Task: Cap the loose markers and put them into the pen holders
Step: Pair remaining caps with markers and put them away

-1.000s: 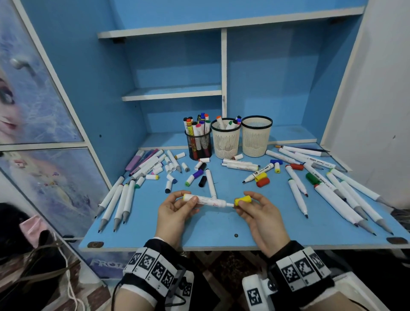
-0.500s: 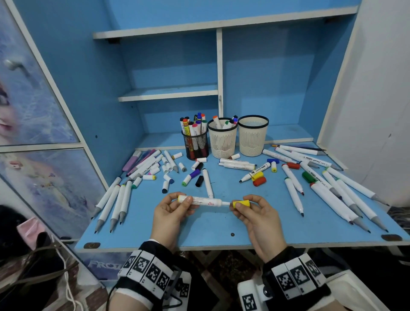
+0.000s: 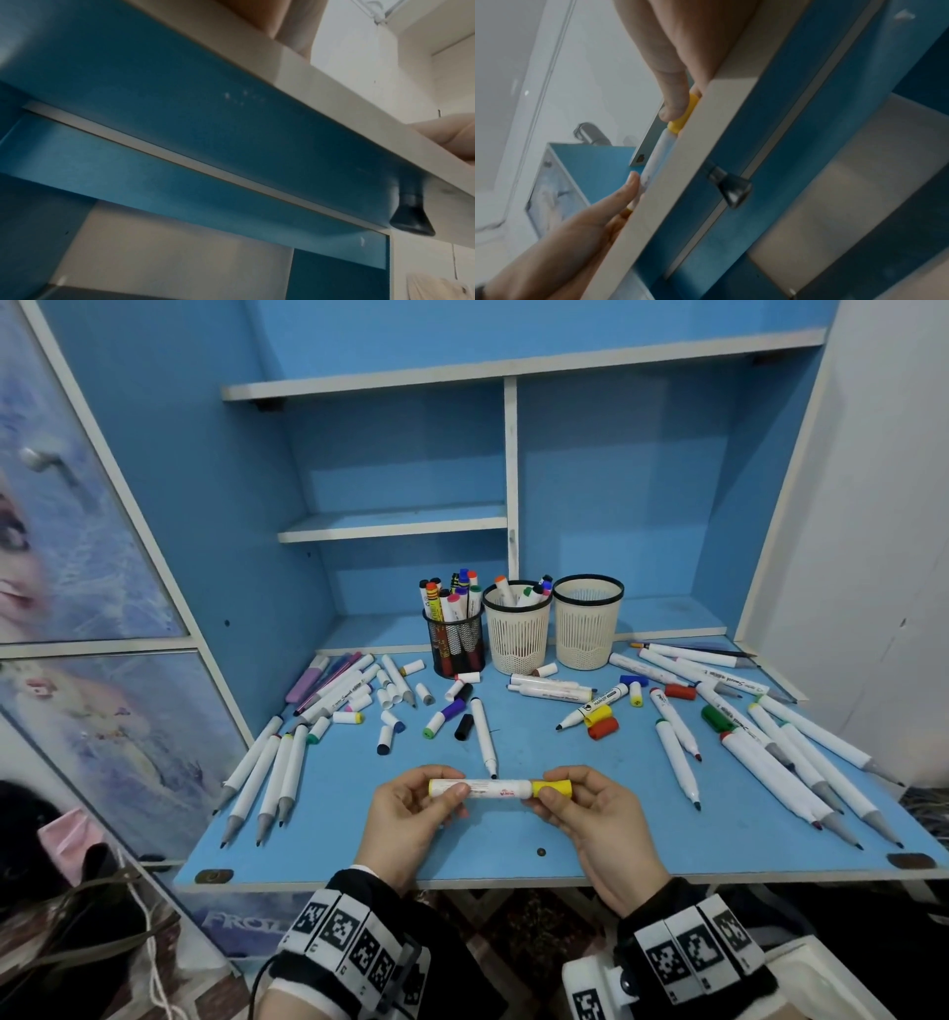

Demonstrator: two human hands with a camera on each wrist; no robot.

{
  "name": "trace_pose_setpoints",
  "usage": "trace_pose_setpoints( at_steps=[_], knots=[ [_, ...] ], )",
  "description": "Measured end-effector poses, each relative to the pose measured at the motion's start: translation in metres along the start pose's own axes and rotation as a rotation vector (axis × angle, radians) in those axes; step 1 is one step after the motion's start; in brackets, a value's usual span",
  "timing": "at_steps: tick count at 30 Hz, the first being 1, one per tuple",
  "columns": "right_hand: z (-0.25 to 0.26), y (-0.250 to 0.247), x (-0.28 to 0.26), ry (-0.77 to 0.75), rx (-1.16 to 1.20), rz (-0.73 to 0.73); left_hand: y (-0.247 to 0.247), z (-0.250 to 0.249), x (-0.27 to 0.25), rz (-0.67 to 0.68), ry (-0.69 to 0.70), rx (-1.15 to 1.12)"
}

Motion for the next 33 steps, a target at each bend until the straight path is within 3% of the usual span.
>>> trace_pose_setpoints(
  at_steps=[8,15,20,23,30,33],
  knots=[
    [0.001,0.000,-0.004,-0.031,-0.148,-0.025,0.001,0.001,0.002,0.005,-0.011,0.094],
    [0.000,0.002,-0.005,-0.034,-0.258,0.017,-0.002,0.000,0.000,-0.083,-0.022,0.024],
    [0.001,0.008,-0.002,0.160,-0.149,0.074,0.002,-0.005,0.000,-0.151,-0.058,-0.026],
    [0.008,0.015,-0.002,0.234,-0.225,0.138,0.007,-0.013,0.001,-0.169,-0.039,0.042],
    [0.043,0.033,-0.001,0.199,-0.403,0.281,0.042,-0.064,0.021,0.034,0.073,0.235],
    [0.065,0.035,0.006,0.155,-0.450,0.256,0.050,-0.083,0.036,0.093,0.062,0.303]
  ],
)
Point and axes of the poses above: each hand's wrist, its own x-axis towards the middle knuckle, its own y-axis out of the palm, z = x × y, the point moved 6 cm from there along x, towards the middle knuckle, and after that the axes turned 9 degrees about -z, right-handed, at the moved point
